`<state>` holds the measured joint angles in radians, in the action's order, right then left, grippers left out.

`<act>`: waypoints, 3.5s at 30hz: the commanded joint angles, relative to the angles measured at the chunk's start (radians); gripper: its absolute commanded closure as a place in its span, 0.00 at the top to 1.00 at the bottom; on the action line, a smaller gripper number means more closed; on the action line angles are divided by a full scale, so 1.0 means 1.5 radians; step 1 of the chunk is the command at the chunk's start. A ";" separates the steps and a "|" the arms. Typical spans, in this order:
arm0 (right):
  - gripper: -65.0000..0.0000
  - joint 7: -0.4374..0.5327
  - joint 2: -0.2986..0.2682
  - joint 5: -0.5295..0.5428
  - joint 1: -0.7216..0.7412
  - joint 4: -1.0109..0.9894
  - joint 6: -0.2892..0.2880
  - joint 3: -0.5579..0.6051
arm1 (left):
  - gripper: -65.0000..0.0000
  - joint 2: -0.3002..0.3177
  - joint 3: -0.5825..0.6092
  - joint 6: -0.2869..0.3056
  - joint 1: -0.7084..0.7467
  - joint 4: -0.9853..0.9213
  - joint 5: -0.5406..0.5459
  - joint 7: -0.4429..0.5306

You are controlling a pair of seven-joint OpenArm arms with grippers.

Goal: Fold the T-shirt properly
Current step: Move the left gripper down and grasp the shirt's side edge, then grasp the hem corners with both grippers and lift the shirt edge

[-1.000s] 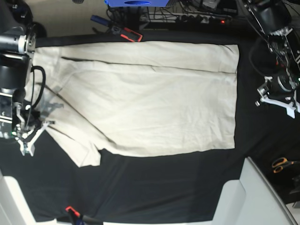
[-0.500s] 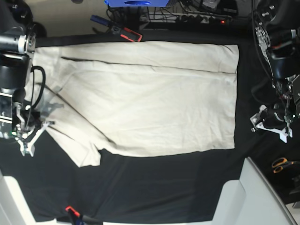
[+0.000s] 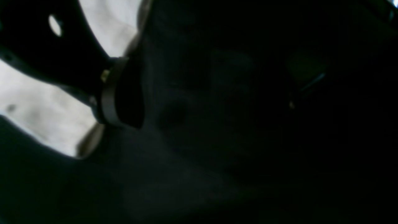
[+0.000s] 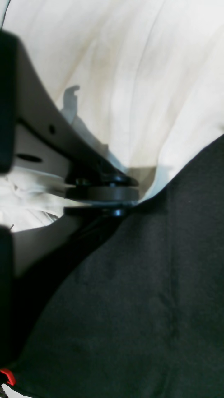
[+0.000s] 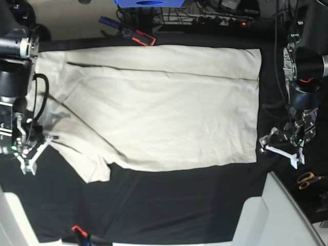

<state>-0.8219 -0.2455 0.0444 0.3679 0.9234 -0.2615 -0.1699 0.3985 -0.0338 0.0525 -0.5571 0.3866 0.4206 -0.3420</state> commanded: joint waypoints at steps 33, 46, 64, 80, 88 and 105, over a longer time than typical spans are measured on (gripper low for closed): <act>0.00 0.011 -0.012 0.001 0.020 0.013 0.001 -0.003 | 0.83 -0.066 0.091 0.032 -0.049 -0.059 0.003 0.101; 0.00 0.011 -0.010 0.001 0.020 0.013 0.001 -0.003 | 0.58 -0.067 0.092 0.033 -0.037 -0.058 0.003 0.101; 0.00 0.012 -0.009 0.001 0.018 0.013 0.001 -0.003 | 0.12 -0.062 0.092 0.033 -0.042 -0.057 0.002 0.101; 0.00 0.052 -0.008 0.003 0.018 0.013 0.004 -0.005 | 0.00 -0.061 0.091 0.030 -0.041 -0.004 0.002 0.128; 0.00 0.059 0.007 0.003 0.022 0.044 0.004 -0.075 | 0.00 -0.030 0.084 0.030 -0.014 0.136 0.006 0.040; 0.00 0.058 0.015 0.003 0.010 0.163 -0.001 -0.131 | 0.00 0.011 0.081 0.030 0.083 0.310 0.009 -0.007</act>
<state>-0.7551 -0.2092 0.0463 0.3561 1.1454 -0.2619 -0.3653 0.3954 0.0952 0.1024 -0.4061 0.8322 0.4301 -0.3767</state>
